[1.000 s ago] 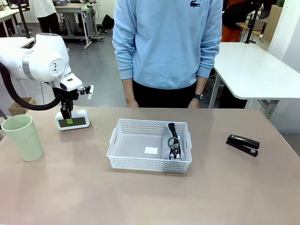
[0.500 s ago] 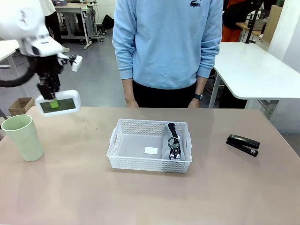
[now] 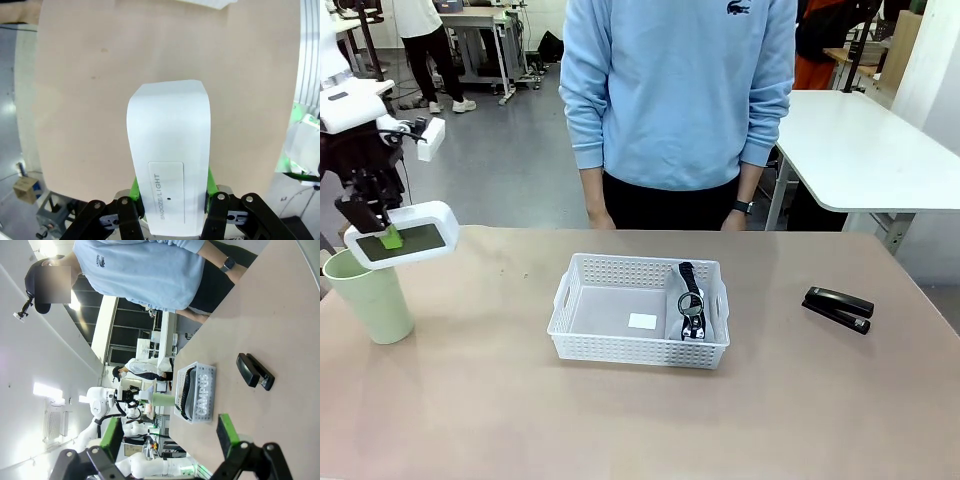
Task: Efficiently arrange items inside the basket to fit them all.
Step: Pick up the Digital clock and place it inside the Organizing basket.
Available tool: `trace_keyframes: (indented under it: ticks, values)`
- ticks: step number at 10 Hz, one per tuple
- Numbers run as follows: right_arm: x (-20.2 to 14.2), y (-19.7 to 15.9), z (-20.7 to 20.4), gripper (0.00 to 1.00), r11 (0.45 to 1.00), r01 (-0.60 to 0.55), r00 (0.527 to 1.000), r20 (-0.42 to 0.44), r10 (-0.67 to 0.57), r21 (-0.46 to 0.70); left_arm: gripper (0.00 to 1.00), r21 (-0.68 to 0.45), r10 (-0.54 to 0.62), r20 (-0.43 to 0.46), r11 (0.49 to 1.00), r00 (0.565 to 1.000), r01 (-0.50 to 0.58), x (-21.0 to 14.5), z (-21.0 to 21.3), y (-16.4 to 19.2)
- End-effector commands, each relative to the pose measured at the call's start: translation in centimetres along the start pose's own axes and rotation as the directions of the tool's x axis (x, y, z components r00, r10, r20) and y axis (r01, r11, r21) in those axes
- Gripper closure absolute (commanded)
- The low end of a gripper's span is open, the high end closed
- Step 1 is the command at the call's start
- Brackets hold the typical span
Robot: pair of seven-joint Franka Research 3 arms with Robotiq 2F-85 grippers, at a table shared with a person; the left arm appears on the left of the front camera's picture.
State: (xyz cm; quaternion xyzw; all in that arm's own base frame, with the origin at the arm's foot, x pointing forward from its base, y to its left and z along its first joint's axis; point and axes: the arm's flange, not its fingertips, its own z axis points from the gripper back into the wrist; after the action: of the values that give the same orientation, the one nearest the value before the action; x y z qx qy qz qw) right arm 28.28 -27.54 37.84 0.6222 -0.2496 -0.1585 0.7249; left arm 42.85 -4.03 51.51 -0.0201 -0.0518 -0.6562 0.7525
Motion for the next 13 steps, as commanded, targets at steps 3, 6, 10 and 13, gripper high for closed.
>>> trace_keyframes:
  ticks: [3,6,10,13]
  values:
    - [-0.2,0.5,0.1,0.0,1.0,0.009,1.0,-0.012,-0.009,-0.001,0.49,0.0,-0.013,-0.009,1.0,1.0,0.013,0.8,0.1,0.3]
    - [-0.2,0.5,0.1,0.0,1.0,0.009,1.0,-0.012,-0.009,-0.001,0.49,0.009,0.059,-0.049,0.998,0.997,-0.058,11.9,1.0,-1.4]
    - [-0.2,0.5,0.1,0.0,1.0,0.009,1.0,-0.012,-0.009,-0.001,0.49,0.056,0.144,-0.215,0.989,0.966,-0.134,29.3,-3.7,0.0]
    - [-0.2,0.5,0.1,0.0,1.0,0.009,1.0,-0.012,-0.009,-0.001,0.49,-0.055,0.155,-0.144,0.985,0.977,-0.165,34.1,-10.2,2.9]
